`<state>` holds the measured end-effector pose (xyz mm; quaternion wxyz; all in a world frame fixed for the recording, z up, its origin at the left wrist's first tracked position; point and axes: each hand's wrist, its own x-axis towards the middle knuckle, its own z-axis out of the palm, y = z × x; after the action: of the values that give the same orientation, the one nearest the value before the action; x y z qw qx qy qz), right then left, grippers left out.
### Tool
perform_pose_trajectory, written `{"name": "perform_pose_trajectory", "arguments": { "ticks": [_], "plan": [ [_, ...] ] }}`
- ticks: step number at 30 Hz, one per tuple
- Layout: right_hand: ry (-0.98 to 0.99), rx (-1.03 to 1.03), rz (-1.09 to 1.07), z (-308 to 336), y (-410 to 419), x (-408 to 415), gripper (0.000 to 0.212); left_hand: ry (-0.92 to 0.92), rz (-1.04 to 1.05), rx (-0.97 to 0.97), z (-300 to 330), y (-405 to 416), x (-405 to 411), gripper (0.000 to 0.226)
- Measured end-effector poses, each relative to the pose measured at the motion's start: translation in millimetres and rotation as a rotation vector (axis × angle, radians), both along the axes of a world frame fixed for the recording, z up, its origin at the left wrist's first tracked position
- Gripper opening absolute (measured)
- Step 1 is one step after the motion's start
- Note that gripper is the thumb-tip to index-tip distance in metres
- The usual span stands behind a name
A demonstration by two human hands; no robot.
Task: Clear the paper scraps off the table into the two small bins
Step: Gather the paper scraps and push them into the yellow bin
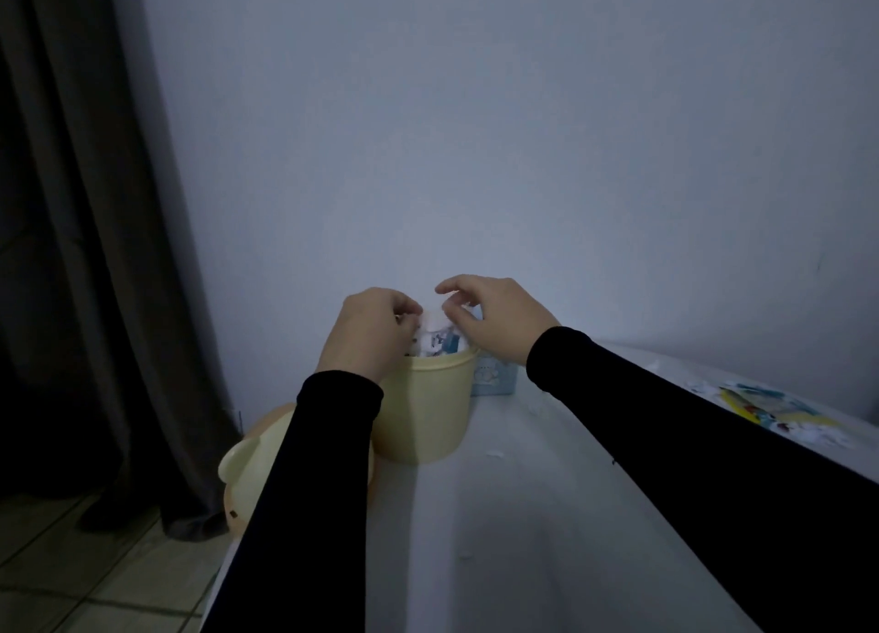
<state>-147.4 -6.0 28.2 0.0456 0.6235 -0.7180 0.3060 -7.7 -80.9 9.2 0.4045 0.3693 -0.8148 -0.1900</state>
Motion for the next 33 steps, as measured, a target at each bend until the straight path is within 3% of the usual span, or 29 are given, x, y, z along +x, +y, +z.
{"name": "perform_pose_trajectory", "arguments": {
  "ticks": [8,11,16,19,24,28,31,33],
  "plan": [
    [0.029,0.053,-0.123,13.2,2.2,8.4,0.018,-0.036,0.066,0.021,3.1,4.1,-5.7,0.023],
    [0.039,0.127,-0.151,19.1,-4.3,12.8,0.017,0.058,0.080,0.041,2.4,0.3,-5.3,0.024],
    [0.071,0.204,-0.053,11.2,-5.7,19.6,0.026,0.100,0.093,0.048,-4.2,-4.2,-2.0,0.018],
    [0.062,0.079,-0.061,7.4,-1.7,15.3,0.031,0.106,0.059,0.021,-2.8,0.5,0.5,0.021],
    [-0.019,-0.169,-0.055,-0.6,18.5,5.6,0.022,0.239,0.020,-0.113,6.6,15.3,7.5,0.032],
    [-0.081,-0.377,-0.132,-25.6,45.7,7.2,0.020,0.295,-0.017,-0.387,-9.5,42.4,6.5,0.027],
    [-0.112,-0.198,-0.237,-66.5,54.0,4.3,0.021,0.200,-0.084,-0.565,-37.1,65.1,4.9,0.024],
    [-0.055,0.050,-0.301,-92.0,59.4,4.1,0.025,0.079,-0.231,-0.512,-53.5,79.6,8.6,0.023]
  ]
}}
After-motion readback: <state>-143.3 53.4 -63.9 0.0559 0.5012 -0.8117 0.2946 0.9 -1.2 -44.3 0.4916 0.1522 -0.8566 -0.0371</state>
